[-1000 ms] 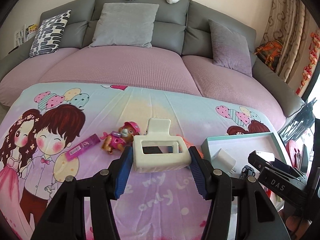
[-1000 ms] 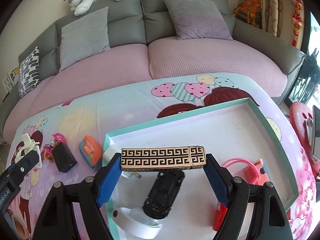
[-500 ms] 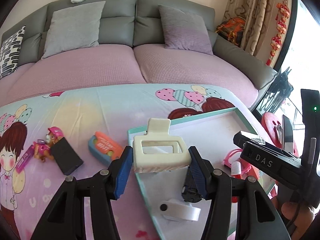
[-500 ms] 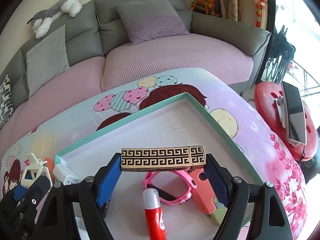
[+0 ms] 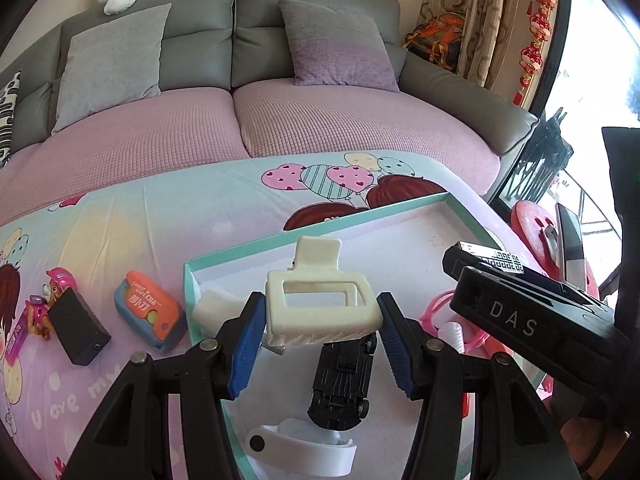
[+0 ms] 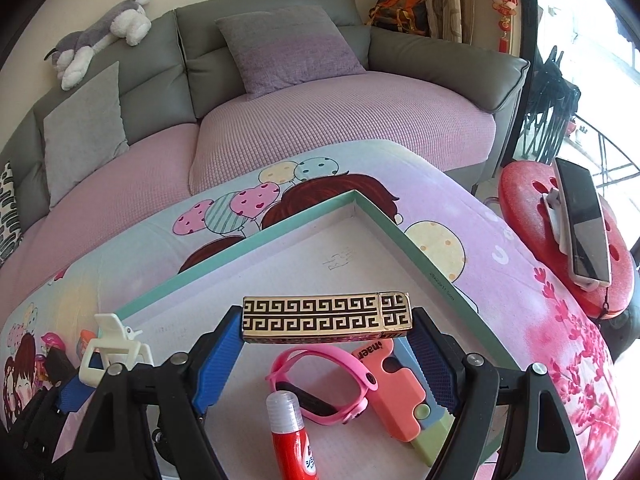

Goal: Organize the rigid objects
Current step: 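Carry the gold case and white claw clip into the tray and open both tools, then withdraw both tools from the tray toward the remaining objects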

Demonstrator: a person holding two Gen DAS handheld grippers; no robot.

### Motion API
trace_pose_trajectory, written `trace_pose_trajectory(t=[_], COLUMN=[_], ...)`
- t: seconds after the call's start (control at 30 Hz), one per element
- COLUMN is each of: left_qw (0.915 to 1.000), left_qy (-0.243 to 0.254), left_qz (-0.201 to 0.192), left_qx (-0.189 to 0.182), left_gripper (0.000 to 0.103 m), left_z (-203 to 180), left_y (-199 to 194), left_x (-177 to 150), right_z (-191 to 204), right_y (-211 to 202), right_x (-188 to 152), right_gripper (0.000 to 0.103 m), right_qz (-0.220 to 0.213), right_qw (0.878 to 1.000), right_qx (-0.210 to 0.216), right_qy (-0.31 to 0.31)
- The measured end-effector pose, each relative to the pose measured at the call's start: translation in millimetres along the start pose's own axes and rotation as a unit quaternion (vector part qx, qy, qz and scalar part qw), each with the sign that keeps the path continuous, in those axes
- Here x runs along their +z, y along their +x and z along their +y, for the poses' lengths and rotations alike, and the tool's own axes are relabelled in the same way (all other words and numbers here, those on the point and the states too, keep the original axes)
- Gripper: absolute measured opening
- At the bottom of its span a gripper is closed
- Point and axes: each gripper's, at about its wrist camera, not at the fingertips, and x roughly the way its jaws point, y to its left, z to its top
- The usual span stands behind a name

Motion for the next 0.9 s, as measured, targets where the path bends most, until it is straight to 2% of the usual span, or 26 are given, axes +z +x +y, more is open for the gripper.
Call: trace_pose_trajectory(t=[0.47, 0.7, 0.9], left_qw=[0.9999, 0.9997, 0.999], left_qy=[-0.003, -0.002, -0.017], left_qz=[0.007, 0.002, -0.005], left_qx=[0.008, 0.026, 0.04], left_gripper=[0.059, 0.066, 0.066], left_z=[6.3, 13.4, 28.0], left_y=[1.8, -6.4, -15.6], left_x=[-1.2, 0.1, 2.5], right_z=[0.1, -0.1, 1.4], right_y=[11.6, 10.5, 6.3], right_x=[-5.0, -4.4, -2.8], right_gripper=[0.083, 0.085, 0.098], right_qz=[0.026, 0.027, 0.02], right_qw=[1.0, 1.0, 1.0], right_qx=[0.001, 0.002, 0.003], right_qy=[-0.004, -0.003, -0.006])
